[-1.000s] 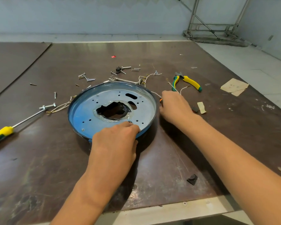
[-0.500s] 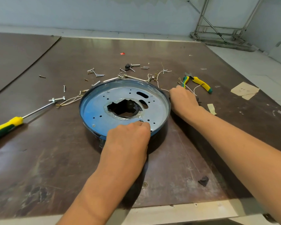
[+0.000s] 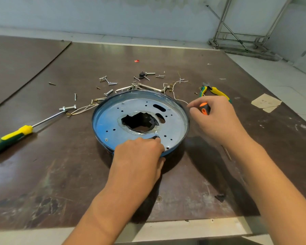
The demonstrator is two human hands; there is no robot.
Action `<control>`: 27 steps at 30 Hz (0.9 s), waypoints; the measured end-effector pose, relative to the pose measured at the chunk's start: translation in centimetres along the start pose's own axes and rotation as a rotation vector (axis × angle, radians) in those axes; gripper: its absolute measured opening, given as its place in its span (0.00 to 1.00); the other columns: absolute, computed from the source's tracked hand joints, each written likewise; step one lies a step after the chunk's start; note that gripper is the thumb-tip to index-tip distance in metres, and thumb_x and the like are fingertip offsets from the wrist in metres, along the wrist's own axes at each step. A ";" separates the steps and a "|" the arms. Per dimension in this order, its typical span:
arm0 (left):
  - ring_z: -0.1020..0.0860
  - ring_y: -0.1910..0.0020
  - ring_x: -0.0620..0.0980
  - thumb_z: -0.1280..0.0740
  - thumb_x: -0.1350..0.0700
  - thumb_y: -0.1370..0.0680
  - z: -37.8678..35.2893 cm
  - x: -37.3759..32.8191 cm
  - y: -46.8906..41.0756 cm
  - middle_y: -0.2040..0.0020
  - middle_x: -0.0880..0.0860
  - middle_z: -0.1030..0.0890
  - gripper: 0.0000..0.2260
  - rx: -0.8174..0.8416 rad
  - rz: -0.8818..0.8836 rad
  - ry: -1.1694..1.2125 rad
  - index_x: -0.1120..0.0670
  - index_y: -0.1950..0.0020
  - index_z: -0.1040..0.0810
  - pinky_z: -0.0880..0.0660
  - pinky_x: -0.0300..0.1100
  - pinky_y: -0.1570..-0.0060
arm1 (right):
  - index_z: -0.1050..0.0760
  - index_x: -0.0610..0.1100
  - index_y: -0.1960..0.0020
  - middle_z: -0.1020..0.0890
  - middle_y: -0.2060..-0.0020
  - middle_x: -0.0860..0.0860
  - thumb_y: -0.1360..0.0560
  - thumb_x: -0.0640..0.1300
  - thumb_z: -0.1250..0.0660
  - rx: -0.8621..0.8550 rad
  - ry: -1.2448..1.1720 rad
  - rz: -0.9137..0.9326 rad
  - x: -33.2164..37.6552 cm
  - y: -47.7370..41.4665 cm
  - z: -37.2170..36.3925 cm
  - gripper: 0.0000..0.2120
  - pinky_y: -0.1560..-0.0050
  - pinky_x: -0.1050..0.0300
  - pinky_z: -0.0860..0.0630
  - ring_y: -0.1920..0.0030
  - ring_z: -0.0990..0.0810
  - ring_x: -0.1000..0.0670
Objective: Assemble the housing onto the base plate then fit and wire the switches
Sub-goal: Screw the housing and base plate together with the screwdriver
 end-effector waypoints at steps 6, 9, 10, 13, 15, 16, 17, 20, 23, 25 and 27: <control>0.18 0.54 0.47 0.33 0.42 0.24 0.1 -0.3 1.0 0.48 0.44 0.16 0.10 -0.016 -0.011 0.040 0.44 0.46 0.21 0.23 0.44 0.63 | 0.16 0.53 0.58 0.18 0.68 0.61 0.27 0.45 0.25 0.182 -0.170 0.040 3.3 4.8 -1.2 0.03 0.68 0.69 0.29 0.69 0.23 0.59; 0.18 0.63 0.46 0.27 0.44 0.29 0.4 -0.5 1.2 0.59 0.44 0.16 0.10 0.010 0.002 0.023 0.45 0.51 0.20 0.34 0.38 0.71 | 0.16 0.53 0.56 0.17 0.63 0.55 0.27 0.47 0.26 0.269 0.001 0.059 3.5 4.7 -1.8 0.01 0.62 0.58 0.23 0.62 0.20 0.54; 0.18 0.65 0.46 0.26 0.44 0.29 0.4 -0.5 1.2 0.60 0.44 0.17 0.10 0.008 0.003 0.019 0.45 0.52 0.20 0.35 0.38 0.71 | 0.17 0.54 0.57 0.16 0.63 0.55 0.27 0.47 0.26 0.281 0.008 0.058 3.5 4.6 -1.7 0.02 0.63 0.61 0.23 0.62 0.20 0.55; 0.18 0.63 0.45 0.26 0.45 0.29 0.4 -0.5 1.4 0.57 0.44 0.16 0.09 -0.003 0.008 0.029 0.44 0.51 0.18 0.29 0.38 0.71 | 0.18 0.54 0.60 0.17 0.65 0.56 0.29 0.47 0.25 0.293 0.032 0.071 3.6 4.2 -1.4 0.04 0.66 0.70 0.28 0.65 0.23 0.61; 0.17 0.61 0.46 0.26 0.47 0.30 0.4 -0.5 1.6 0.54 0.44 0.15 0.10 -0.013 -0.003 0.051 0.45 0.50 0.17 0.24 0.40 0.70 | 0.19 0.55 0.61 0.17 0.66 0.57 0.29 0.47 0.24 0.301 0.050 0.076 3.7 4.1 -1.3 0.05 0.66 0.73 0.28 0.64 0.22 0.62; 0.16 0.59 0.46 0.26 0.48 0.29 0.3 -0.5 1.8 0.53 0.44 0.15 0.10 -0.019 -0.013 0.061 0.46 0.49 0.17 0.23 0.41 0.69 | 0.19 0.55 0.61 0.18 0.66 0.58 0.29 0.47 0.24 0.304 0.062 0.086 3.8 4.1 -1.3 0.05 0.67 0.73 0.29 0.64 0.21 0.61; 0.16 0.58 0.46 0.26 0.49 0.29 0.3 -0.5 1.9 0.51 0.44 0.15 0.10 -0.025 -0.023 0.069 0.46 0.49 0.17 0.23 0.41 0.69 | 0.19 0.55 0.61 0.18 0.66 0.58 0.28 0.48 0.25 0.311 0.079 0.105 4.0 4.2 -1.3 0.05 0.67 0.72 0.29 0.65 0.22 0.60; 0.17 0.58 0.45 0.28 0.49 0.28 0.1 -0.6 2.3 0.51 0.43 0.16 0.10 -0.031 -0.031 0.061 0.46 0.48 0.17 0.24 0.39 0.68 | 0.18 0.54 0.59 0.19 0.66 0.56 0.27 0.48 0.26 0.361 0.145 0.191 4.6 4.6 -1.0 0.02 0.65 0.63 0.26 0.65 0.22 0.58; 0.17 0.59 0.46 0.28 0.49 0.28 0.1 -0.8 2.5 0.52 0.44 0.16 0.08 -0.022 -0.014 0.058 0.46 0.49 0.18 0.24 0.40 0.68 | 0.16 0.53 0.56 0.23 0.68 0.58 0.27 0.48 0.27 0.372 0.208 0.239 5.0 5.0 -0.6 0.01 0.66 0.61 0.30 0.67 0.25 0.58; 0.17 0.59 0.45 0.28 0.49 0.29 0.3 -0.9 2.8 0.53 0.44 0.16 0.08 -0.021 -0.006 0.062 0.45 0.50 0.18 0.24 0.41 0.67 | 0.16 0.54 0.54 0.24 0.67 0.59 0.26 0.48 0.27 0.375 0.238 0.248 5.2 5.5 -0.4 0.02 0.64 0.61 0.31 0.66 0.26 0.58; 0.17 0.60 0.46 0.26 0.49 0.30 0.6 -0.9 3.1 0.54 0.43 0.16 0.09 -0.014 0.007 0.083 0.44 0.51 0.17 0.23 0.41 0.67 | 0.16 0.54 0.52 0.22 0.66 0.58 0.25 0.49 0.28 0.396 0.246 0.250 5.5 6.0 -0.3 0.03 0.62 0.59 0.28 0.65 0.24 0.57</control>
Point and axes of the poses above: each hand's wrist, its own y-axis away from the middle knuckle, its own z-axis out of the back of the hand, x = y × z, the point moved 3 cm from there along -y, towards the middle knuckle
